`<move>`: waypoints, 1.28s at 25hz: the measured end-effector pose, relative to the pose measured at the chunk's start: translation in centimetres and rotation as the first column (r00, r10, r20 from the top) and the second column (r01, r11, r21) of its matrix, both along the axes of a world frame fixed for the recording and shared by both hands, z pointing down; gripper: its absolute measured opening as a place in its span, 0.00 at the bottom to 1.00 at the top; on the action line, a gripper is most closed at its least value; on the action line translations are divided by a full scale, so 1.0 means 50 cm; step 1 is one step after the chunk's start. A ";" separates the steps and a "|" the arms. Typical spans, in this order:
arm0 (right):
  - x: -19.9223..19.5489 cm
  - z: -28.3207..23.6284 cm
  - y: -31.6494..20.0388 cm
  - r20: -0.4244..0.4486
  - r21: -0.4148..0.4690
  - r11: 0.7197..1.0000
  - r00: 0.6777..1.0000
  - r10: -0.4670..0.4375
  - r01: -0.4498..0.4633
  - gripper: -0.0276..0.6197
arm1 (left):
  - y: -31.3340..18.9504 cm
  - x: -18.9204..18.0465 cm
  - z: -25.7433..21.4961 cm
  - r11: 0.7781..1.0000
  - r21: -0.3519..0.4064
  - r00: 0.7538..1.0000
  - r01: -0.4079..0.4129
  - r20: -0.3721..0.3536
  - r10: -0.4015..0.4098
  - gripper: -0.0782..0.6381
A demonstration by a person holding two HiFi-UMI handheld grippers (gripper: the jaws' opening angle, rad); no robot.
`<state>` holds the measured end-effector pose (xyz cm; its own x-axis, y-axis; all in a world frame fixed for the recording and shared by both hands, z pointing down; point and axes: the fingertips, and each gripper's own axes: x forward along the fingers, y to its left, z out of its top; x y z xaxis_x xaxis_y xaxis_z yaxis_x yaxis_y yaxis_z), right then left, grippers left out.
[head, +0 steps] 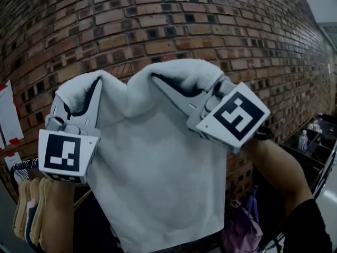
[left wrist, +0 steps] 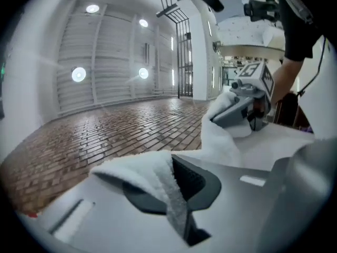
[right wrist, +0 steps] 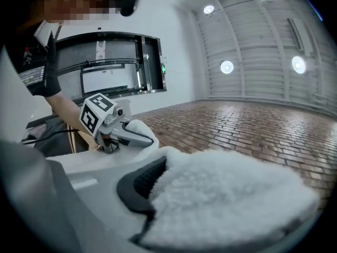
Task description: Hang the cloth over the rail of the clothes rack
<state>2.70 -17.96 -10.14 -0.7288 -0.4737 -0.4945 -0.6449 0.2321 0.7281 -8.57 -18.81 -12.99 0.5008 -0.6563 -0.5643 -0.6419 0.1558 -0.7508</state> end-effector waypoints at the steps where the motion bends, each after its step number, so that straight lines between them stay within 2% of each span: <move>1: -0.007 -0.032 -0.017 -0.012 0.015 1.000 1.000 0.007 -0.007 0.06 | -0.017 0.005 -0.032 0.999 0.046 1.000 0.023 0.015 -0.023 0.13; 3: -0.027 -0.089 -0.066 -0.048 0.034 0.999 0.998 0.032 -0.031 0.06 | -0.064 0.009 -0.078 0.990 0.100 0.994 0.097 0.042 -0.102 0.13; 4: -0.039 -0.106 -0.100 -0.071 0.015 0.999 0.996 0.049 -0.048 0.06 | -0.099 0.008 -0.088 0.985 0.094 0.986 0.148 0.061 -0.154 0.13; 6: -0.066 -0.099 -0.192 -0.152 -0.077 0.991 0.984 0.097 -0.109 0.06 | -0.193 0.009 -0.068 0.968 -0.006 0.956 0.252 0.155 -0.248 0.13; 7: -0.082 -0.071 -0.243 -0.226 -0.132 0.979 0.966 0.125 -0.157 0.06 | -0.248 0.010 -0.035 0.948 -0.093 0.932 0.303 0.239 -0.274 0.13; 8: -0.099 -0.029 -0.291 -0.322 -0.178 0.961 0.936 0.146 -0.211 0.06 | -0.300 0.010 0.012 0.918 -0.187 0.901 0.350 0.337 -0.275 0.13; 10: -0.125 0.067 -0.364 -0.514 -0.236 0.923 0.845 0.145 -0.302 0.06 | -0.380 0.007 0.123 0.832 -0.353 0.830 0.428 0.518 -0.207 0.13; 12: -0.140 0.146 -0.406 -0.633 -0.282 0.892 0.767 0.104 -0.354 0.06 | -0.426 -0.003 0.230 0.719 -0.501 0.781 0.482 0.617 -0.093 0.13; 13: -0.145 0.180 -0.418 -0.672 -0.310 0.877 0.737 0.072 -0.368 0.06 | -0.437 -0.013 0.280 0.645 -0.577 0.771 0.500 0.636 -0.028 0.13; 14: -0.151 0.213 -0.427 -0.704 -0.347 0.858 0.710 0.028 -0.378 0.06 | -0.441 -0.027 0.330 0.553 -0.656 0.770 0.514 0.637 0.040 0.13; 16: -0.162 0.275 -0.431 -0.739 -0.450 0.805 0.667 -0.092 -0.387 0.06 | -0.431 -0.052 0.415 0.327 -0.796 0.799 0.510 0.579 0.163 0.13; 17: -0.165 0.297 -0.429 -0.743 -0.498 0.775 0.653 -0.150 -0.389 0.06 | -0.420 -0.056 0.445 0.225 -0.842 0.821 0.491 0.534 0.205 0.13; 18: -0.166 0.312 -0.427 -0.742 -0.534 0.749 0.641 -0.194 -0.392 0.06 | -0.411 -0.057 0.465 0.148 -0.868 0.836 0.474 0.496 0.234 0.13; 19: -0.166 0.322 -0.426 -0.738 -0.562 0.726 0.636 -0.224 -0.397 0.06 | -0.404 -0.058 0.477 0.101 -0.880 0.844 0.464 0.474 0.249 0.13; 20: -0.165 0.328 -0.426 -0.731 -0.584 0.705 0.638 -0.242 -0.402 0.06 | -0.402 -0.060 0.482 0.075 -0.886 0.850 0.458 0.461 0.253 0.13; 22: -0.161 0.334 -0.432 -0.706 -0.624 0.666 0.661 -0.256 -0.409 0.06 | -0.404 -0.065 0.482 0.058 -0.896 0.866 0.441 0.441 0.236 0.14; 23: -0.158 0.335 -0.435 -0.691 -0.643 0.647 0.674 -0.261 -0.410 0.08 | -0.406 -0.067 0.478 0.066 -0.900 0.873 0.431 0.434 0.223 0.15; 24: -0.157 0.334 -0.437 -0.676 -0.660 0.633 0.687 -0.266 -0.405 0.19 | -0.410 -0.067 0.471 0.086 -0.903 0.878 0.422 0.430 0.210 0.19; 26: -0.154 0.324 -0.438 -0.646 -0.683 0.620 0.716 -0.265 -0.386 0.28 | -0.419 -0.067 0.451 0.140 -0.902 0.884 0.408 0.429 0.187 0.27; 28: -0.149 0.316 -0.439 -0.632 -0.691 0.613 0.732 -0.255 -0.383 0.31 | -0.425 -0.066 0.436 0.181 -0.899 0.888 0.398 0.427 0.172 0.34; 29: -0.148 0.314 -0.435 -0.616 -0.710 0.597 0.740 -0.271 -0.373 0.31 | -0.427 -0.064 0.431 0.190 -0.901 0.890 0.390 0.421 0.176 0.37; 30: -0.149 0.310 -0.424 -0.581 -0.749 0.566 0.752 -0.311 -0.344 0.31 | -0.427 -0.060 0.430 0.189 -0.906 0.892 0.379 0.412 0.186 0.39; 32: -0.160 0.294 -0.391 -0.462 -0.840 0.490 0.780 -0.421 -0.233 0.31 | -0.426 -0.058 0.435 0.166 -0.916 0.898 0.365 0.394 0.199 0.41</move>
<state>-5.28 -37.51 4.54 -0.7451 -0.3025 0.5944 -0.1348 0.9411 0.3100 -11.48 -40.11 8.75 0.3496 -0.5548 0.7550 -0.3336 -0.8267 -0.4530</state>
